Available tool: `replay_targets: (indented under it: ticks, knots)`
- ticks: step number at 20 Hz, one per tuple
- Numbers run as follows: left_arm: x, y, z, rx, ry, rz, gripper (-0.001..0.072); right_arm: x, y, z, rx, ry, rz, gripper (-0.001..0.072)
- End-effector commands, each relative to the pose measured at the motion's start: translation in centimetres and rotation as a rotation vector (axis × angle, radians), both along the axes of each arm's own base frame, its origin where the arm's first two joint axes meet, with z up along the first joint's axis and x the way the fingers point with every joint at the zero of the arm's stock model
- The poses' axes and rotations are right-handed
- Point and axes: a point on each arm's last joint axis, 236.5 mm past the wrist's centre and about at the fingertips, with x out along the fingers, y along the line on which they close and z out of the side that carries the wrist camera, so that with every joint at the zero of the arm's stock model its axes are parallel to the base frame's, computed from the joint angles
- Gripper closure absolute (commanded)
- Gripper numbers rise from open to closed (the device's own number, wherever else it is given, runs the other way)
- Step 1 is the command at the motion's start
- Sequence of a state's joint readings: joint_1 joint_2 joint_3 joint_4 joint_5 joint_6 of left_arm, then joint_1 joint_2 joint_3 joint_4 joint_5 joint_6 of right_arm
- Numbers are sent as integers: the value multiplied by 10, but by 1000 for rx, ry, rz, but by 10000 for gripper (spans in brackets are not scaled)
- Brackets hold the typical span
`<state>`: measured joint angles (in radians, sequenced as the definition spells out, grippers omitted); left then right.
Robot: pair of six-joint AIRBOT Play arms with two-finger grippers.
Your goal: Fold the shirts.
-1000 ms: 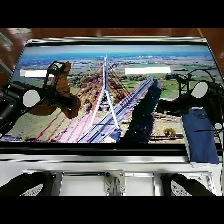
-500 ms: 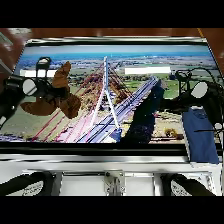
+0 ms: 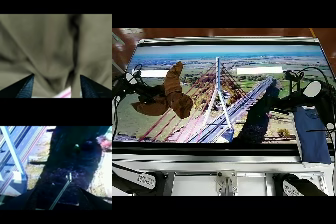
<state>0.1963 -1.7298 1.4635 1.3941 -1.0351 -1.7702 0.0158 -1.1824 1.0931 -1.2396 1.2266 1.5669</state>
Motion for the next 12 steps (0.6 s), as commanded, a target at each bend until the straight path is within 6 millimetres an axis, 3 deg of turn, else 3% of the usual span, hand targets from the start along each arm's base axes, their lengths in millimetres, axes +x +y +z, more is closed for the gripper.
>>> replay_targets:
  ticks: [1,2,4,5,6,8,10,12]
  knots:
    - [23,8,-24,-17,-17,25,-13,0,6,2,27,0,-1,90]
    - [26,6,-27,-17,-22,25,24,0,6,2,28,0,-1,91]
    - [22,3,-32,-30,-1,19,513,0,7,2,31,0,-2,91]
    - [21,-4,-29,-47,-2,-23,664,0,8,3,34,1,-2,91]
    - [22,-17,-18,-86,-20,-76,664,0,8,3,35,1,-2,91]
    - [26,-49,25,-137,-98,-198,665,0,8,3,36,0,-2,91]
    - [28,-91,97,-122,-236,-324,665,0,8,3,36,-1,-2,91]
    - [11,-157,194,-137,-433,-463,665,0,8,6,38,-6,-2,91]
